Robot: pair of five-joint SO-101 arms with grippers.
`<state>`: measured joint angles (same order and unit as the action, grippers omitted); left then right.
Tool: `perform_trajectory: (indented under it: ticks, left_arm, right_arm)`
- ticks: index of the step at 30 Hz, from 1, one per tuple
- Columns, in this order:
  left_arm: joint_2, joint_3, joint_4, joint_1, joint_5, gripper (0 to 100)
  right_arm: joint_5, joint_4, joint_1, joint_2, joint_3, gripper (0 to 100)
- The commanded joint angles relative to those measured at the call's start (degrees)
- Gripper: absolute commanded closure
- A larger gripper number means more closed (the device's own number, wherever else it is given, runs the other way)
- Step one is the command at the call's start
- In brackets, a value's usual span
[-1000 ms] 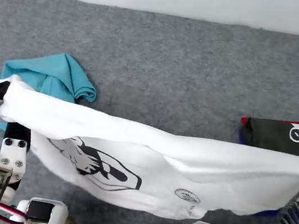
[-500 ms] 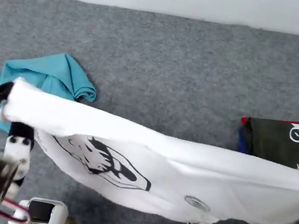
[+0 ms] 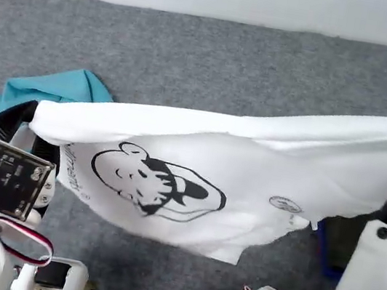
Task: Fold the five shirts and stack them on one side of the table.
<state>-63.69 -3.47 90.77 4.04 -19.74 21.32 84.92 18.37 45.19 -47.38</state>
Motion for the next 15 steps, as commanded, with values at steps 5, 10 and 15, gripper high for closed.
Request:
perform_trajectory:
  ticks: [5,10,15]
  left_arm:
    - [0.79,-10.15,-3.43,0.26,0.62,98]
    - [0.88,-28.00,-16.18,0.35,0.62,98]
    - [0.88,-48.40,-37.10,0.62,0.44,98]
  right_arm:
    - [-0.26,4.44,0.57,-7.16,5.19,98.8]
    - [0.00,3.91,-1.71,-14.11,10.99,98.8]
    - [2.64,3.82,-8.75,-24.48,15.30,98.8]
